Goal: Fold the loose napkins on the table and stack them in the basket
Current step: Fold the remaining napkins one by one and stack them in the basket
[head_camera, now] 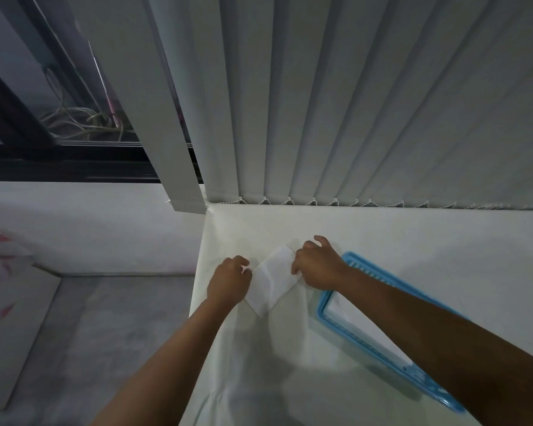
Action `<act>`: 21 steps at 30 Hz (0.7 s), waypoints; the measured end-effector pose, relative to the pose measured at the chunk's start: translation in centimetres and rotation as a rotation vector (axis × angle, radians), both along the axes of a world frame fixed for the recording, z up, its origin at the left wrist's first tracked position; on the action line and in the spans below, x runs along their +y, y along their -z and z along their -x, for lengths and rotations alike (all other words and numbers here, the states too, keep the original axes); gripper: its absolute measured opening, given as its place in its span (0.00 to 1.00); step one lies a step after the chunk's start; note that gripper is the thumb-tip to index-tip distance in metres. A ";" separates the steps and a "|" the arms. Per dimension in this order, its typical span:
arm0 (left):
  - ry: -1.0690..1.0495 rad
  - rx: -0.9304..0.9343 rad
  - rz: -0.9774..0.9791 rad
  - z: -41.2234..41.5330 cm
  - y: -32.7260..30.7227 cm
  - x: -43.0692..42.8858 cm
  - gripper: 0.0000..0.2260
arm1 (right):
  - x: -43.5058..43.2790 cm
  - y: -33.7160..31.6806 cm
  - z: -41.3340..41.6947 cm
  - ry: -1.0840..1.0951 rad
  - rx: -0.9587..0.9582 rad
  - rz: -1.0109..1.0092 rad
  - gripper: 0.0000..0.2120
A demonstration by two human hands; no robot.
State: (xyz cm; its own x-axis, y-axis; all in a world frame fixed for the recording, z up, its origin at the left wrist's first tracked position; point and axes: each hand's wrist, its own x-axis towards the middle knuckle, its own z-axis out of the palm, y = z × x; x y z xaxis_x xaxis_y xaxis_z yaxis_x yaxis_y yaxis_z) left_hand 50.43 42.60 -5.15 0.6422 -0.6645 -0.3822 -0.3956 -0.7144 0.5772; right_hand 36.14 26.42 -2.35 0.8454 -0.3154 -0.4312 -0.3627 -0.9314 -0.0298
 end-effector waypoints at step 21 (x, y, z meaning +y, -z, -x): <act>-0.119 0.358 0.017 -0.8 -1.8 -1.2 0.05 | 3.9 -0.6 0.9 0.375 -0.341 -0.067 0.16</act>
State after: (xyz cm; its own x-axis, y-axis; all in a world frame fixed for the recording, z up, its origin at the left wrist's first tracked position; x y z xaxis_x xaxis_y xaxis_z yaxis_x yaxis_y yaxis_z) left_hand 51.20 41.40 -3.33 0.5431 -0.6018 -0.5855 -0.0820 -0.7321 0.6763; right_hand 35.20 30.34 -1.78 0.7753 -0.6054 -0.1801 -0.6311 -0.7310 -0.2595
